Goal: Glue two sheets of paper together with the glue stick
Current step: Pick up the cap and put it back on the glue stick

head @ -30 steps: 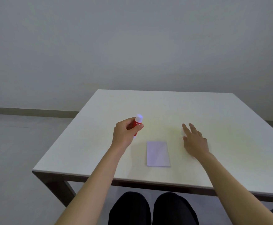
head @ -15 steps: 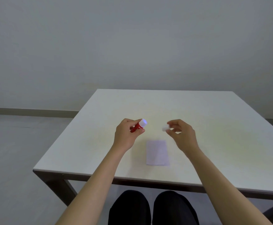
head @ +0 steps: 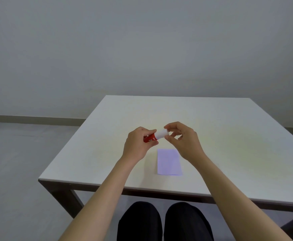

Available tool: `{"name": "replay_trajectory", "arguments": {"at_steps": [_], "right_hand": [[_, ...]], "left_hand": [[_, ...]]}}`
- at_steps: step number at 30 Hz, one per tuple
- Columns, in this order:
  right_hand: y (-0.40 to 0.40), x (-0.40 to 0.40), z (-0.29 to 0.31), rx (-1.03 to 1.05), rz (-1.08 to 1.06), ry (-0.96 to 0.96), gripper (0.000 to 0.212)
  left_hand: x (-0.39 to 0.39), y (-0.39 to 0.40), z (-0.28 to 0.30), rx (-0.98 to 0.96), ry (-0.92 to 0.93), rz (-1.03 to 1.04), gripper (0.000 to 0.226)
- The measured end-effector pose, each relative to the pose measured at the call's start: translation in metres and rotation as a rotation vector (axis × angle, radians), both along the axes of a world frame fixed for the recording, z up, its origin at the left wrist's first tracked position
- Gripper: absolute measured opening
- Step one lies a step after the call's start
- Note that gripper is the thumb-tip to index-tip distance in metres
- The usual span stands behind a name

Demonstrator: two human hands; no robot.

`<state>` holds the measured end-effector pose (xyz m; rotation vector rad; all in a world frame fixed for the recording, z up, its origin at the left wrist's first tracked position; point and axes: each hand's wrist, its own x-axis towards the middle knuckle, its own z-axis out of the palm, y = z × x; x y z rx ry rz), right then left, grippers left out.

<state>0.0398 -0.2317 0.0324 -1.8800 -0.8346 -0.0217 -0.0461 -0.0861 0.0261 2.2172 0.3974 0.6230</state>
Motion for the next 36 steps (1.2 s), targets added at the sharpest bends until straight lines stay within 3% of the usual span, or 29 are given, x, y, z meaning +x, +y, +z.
{"name": "replay_trajectory", "arguments": {"at_steps": [4,7,11,15,17,19,21,24,26,31,33,36], "right_hand": [[0.001,0.000,0.001,-0.056,0.023,-0.031,0.019],[0.001,0.001,0.006,-0.107,0.038,0.061,0.011],[0.003,0.003,0.007,-0.367,-0.075,-0.033,0.046],[-0.005,0.005,0.011,-0.256,0.119,0.035,0.018],[-0.003,0.004,0.010,-0.271,0.094,0.011,0.010],[0.003,0.005,0.007,-0.369,-0.048,-0.017,0.042],[0.004,0.008,0.009,-0.434,-0.149,-0.074,0.056],[-0.001,0.009,0.015,-0.305,0.041,-0.065,0.025],[0.000,0.007,0.014,-0.303,0.090,-0.072,0.017],[0.006,0.005,0.010,-0.446,-0.235,-0.081,0.071],[0.002,0.005,0.009,-0.391,-0.196,0.014,0.072],[-0.007,0.004,0.005,-0.393,-0.100,0.086,0.053]], "left_hand": [[0.000,-0.002,0.001,0.065,-0.016,-0.019,0.041],[-0.001,-0.002,0.001,0.076,-0.022,-0.017,0.039],[-0.002,-0.005,-0.001,0.085,0.000,-0.050,0.031],[0.000,-0.003,0.001,0.041,-0.002,-0.053,0.028],[0.001,-0.003,0.002,0.042,0.009,-0.064,0.027],[0.001,-0.006,0.002,0.036,0.005,-0.078,0.026],[0.001,-0.009,0.001,0.008,-0.012,-0.081,0.026],[0.003,-0.006,0.002,-0.033,-0.017,-0.067,0.025],[0.004,-0.005,0.002,-0.037,-0.015,-0.073,0.025],[0.008,-0.008,-0.003,-0.072,-0.016,-0.074,0.020],[0.013,0.000,-0.003,-0.154,-0.063,0.003,0.014],[0.024,0.019,-0.003,-0.242,-0.125,0.149,0.019]]}}
